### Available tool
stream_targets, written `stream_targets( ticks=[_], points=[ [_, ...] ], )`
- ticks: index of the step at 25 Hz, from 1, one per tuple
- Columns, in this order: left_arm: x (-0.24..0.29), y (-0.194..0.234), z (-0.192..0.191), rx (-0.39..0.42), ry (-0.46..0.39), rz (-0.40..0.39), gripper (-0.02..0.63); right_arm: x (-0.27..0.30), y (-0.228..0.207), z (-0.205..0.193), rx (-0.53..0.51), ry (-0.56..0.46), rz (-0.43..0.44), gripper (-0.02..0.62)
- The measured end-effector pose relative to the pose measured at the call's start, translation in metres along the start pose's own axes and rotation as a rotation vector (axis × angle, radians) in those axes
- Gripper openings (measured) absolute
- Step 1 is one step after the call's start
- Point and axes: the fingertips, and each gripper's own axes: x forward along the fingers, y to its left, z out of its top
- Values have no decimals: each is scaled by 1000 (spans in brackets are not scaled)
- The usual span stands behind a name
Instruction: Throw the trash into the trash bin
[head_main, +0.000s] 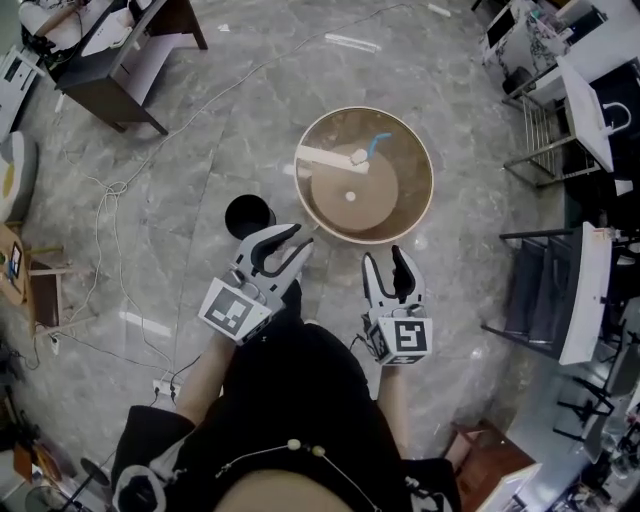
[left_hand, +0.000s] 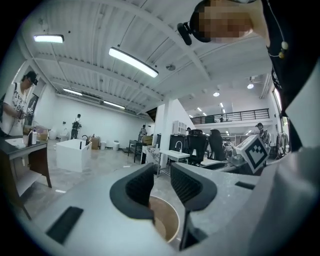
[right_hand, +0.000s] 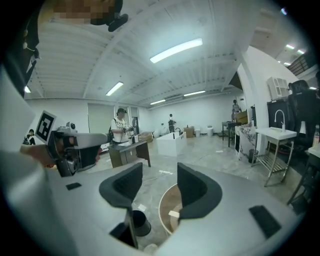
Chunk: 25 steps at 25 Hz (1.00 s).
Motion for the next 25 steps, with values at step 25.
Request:
stream_targets(
  ticks=[25],
  points=[
    [58,153,-134,-217,232,202,98,377,-194,-274,-136,636,-18,305]
  ],
)
